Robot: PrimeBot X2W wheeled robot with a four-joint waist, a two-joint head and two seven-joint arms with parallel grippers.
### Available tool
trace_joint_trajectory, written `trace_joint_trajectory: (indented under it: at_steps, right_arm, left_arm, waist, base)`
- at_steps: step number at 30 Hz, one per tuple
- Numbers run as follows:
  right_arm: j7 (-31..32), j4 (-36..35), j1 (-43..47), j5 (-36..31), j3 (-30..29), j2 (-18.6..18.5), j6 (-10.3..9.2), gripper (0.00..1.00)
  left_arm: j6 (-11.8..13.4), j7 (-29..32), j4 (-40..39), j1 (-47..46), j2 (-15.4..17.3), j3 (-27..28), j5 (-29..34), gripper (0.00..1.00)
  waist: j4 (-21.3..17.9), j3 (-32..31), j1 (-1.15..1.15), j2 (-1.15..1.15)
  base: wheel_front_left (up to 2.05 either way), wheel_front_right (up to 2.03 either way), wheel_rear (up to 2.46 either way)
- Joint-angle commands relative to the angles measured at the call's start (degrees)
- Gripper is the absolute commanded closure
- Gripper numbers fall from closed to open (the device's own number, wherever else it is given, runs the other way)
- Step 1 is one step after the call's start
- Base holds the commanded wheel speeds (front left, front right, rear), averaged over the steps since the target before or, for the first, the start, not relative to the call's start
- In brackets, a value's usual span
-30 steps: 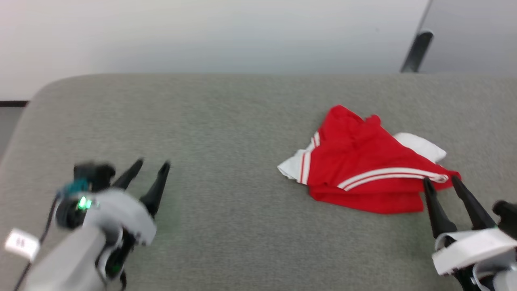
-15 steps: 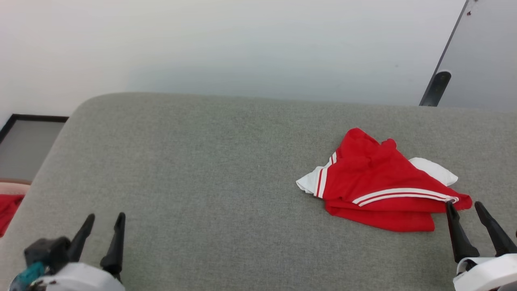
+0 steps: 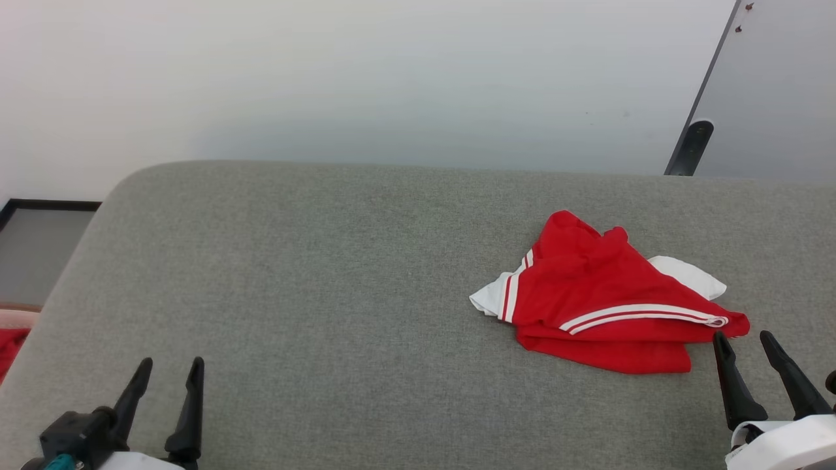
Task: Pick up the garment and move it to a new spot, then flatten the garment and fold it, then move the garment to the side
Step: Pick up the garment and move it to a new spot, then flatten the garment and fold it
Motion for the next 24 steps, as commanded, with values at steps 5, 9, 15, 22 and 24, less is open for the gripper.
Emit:
trace_joint_trajectory:
  at_steps: [5,9,15,22,24]
  right_arm:
    - [0.1,0.2,0.0,0.1,0.3,-0.2,0.0,0.0]
    - [0.1,0.2,-0.1,0.1,0.5,-0.2,0.0,0.0]
    - [0.2,0.3,-0.4,0.1,0.8,-0.3,0.0,0.0]
    - [1.8,0.3,-2.5,-0.7,2.3,-1.8,0.0,0.0]
    - [3.9,0.8,-5.4,-1.3,3.9,-3.6,0.0,0.0]
  left_arm:
    - [-0.7,0.0,0.3,0.8,-0.7,0.6,1.1,0.0]
    - [-0.9,0.0,0.3,0.9,-1.0,0.6,1.4,0.0]
    - [-0.7,0.0,0.0,1.1,-1.5,0.4,1.7,0.0]
    - [-0.1,0.0,-0.7,1.1,-2.3,0.2,1.6,0.0]
    - [0.1,0.0,-1.3,1.3,-2.8,0.3,1.4,0.0]
  waist:
    - [-0.2,0.0,0.0,0.0]
    - [-0.1,0.0,0.0,0.0]
    - [0.2,0.1,0.0,0.0]
    - [0.5,0.8,0.0,0.0]
    - [0.0,1.4,0.0,0.0]
  base:
    - [0.0,0.0,0.0]
    - [0.0,0.0,0.0]
    - [0.0,0.0,0.0]
    - [0.0,0.0,0.0]
    - [0.0,0.0,0.0]
